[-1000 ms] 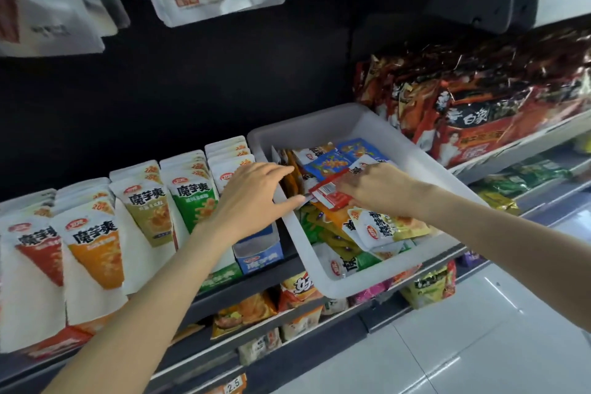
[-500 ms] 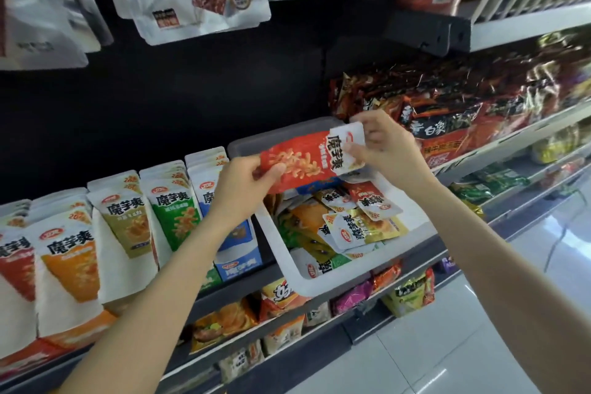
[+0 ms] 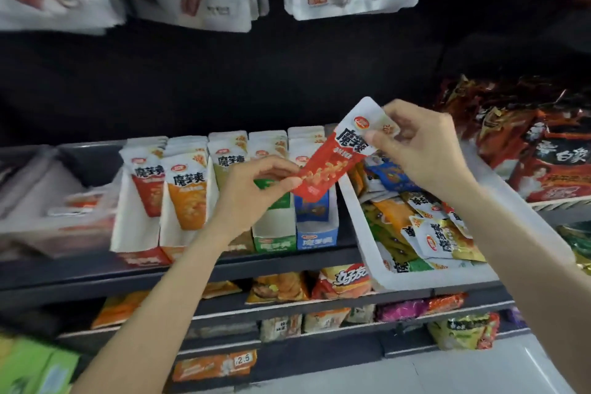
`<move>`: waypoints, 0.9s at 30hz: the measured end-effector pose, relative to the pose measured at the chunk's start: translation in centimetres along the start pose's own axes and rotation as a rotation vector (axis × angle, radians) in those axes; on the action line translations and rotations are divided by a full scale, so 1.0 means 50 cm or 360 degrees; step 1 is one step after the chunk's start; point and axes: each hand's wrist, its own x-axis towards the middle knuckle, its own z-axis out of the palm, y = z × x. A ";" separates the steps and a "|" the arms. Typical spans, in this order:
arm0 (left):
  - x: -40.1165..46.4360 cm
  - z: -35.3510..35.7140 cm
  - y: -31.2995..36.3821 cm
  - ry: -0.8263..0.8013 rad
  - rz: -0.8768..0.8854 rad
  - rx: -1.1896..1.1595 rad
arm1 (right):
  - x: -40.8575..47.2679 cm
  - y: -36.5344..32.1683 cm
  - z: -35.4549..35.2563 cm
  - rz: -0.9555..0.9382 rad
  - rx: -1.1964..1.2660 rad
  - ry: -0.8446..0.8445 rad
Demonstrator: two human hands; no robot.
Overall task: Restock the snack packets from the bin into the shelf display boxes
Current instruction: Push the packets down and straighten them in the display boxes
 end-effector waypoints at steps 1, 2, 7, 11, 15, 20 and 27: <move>-0.014 -0.017 -0.003 -0.0041 0.0006 0.0020 | 0.010 -0.013 0.014 -0.0035 -0.0017 -0.0042; -0.027 -0.034 -0.004 -0.0050 -0.0005 0.0041 | 0.021 -0.025 0.028 -0.0038 0.0005 -0.0116; -0.080 -0.128 -0.050 0.0364 -0.0188 0.0167 | 0.084 -0.074 0.126 0.0045 0.0284 -0.0426; -0.141 -0.215 -0.133 0.0685 -0.0400 0.0982 | 0.120 -0.124 0.230 -0.0134 0.0254 -0.0234; -0.184 -0.252 -0.164 0.0547 -0.0565 0.1353 | 0.152 -0.183 0.346 -0.0342 0.0169 -0.0112; -0.203 -0.247 -0.176 0.0394 -0.0441 0.1377 | 0.183 -0.227 0.486 -0.0482 -0.0275 -0.0304; -0.198 -0.254 -0.192 0.0312 -0.0472 0.1330 | 0.204 -0.271 0.551 -0.0698 -0.0896 -0.0526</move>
